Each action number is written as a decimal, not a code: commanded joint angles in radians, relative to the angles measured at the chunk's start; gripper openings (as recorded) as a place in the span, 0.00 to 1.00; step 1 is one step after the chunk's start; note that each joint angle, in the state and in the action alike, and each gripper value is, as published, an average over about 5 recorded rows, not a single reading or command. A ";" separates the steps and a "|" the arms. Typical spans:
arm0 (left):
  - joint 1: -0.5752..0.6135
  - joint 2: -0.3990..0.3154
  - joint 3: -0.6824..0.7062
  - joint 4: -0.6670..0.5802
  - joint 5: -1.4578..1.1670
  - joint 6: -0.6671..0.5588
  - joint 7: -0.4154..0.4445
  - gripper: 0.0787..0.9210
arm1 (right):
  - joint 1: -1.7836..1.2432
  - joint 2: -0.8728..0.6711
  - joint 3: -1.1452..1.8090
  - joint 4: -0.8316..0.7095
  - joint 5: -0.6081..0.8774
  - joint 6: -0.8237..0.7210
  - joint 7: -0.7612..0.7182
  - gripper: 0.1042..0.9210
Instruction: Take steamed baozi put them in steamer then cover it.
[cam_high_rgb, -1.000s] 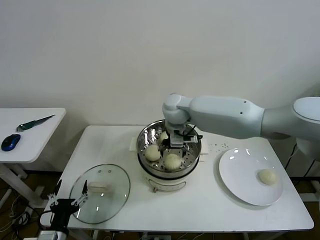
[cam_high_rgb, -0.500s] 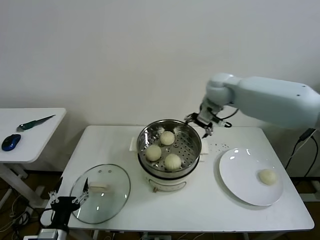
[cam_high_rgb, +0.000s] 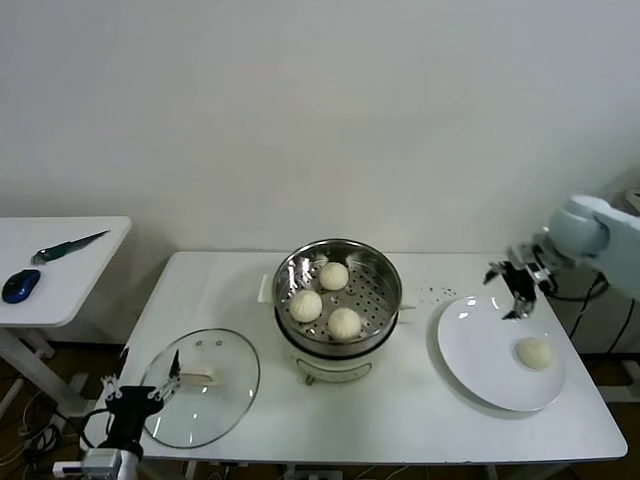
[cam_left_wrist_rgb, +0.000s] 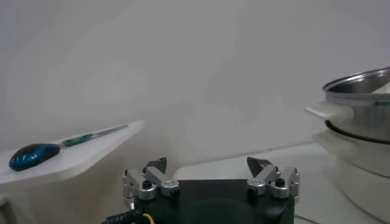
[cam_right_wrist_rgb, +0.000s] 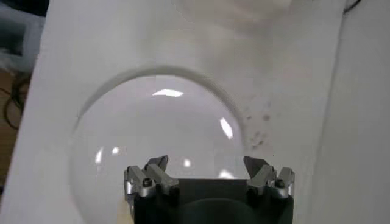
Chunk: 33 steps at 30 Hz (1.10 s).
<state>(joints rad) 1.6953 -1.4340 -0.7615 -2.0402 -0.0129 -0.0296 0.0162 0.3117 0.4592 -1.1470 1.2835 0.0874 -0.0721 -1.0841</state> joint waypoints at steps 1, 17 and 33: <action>-0.002 -0.009 0.000 -0.005 0.026 0.005 0.000 0.88 | -0.539 -0.076 0.512 -0.147 -0.166 -0.028 -0.026 0.88; 0.017 -0.019 -0.008 0.010 0.042 0.000 -0.002 0.88 | -0.548 0.110 0.582 -0.351 -0.300 0.022 -0.034 0.88; 0.018 -0.023 -0.008 0.018 0.052 -0.003 -0.003 0.88 | -0.476 0.173 0.542 -0.408 -0.301 0.038 -0.034 0.88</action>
<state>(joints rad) 1.7125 -1.4555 -0.7701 -2.0243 0.0352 -0.0316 0.0136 -0.1656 0.5990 -0.6159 0.9167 -0.1930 -0.0403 -1.1165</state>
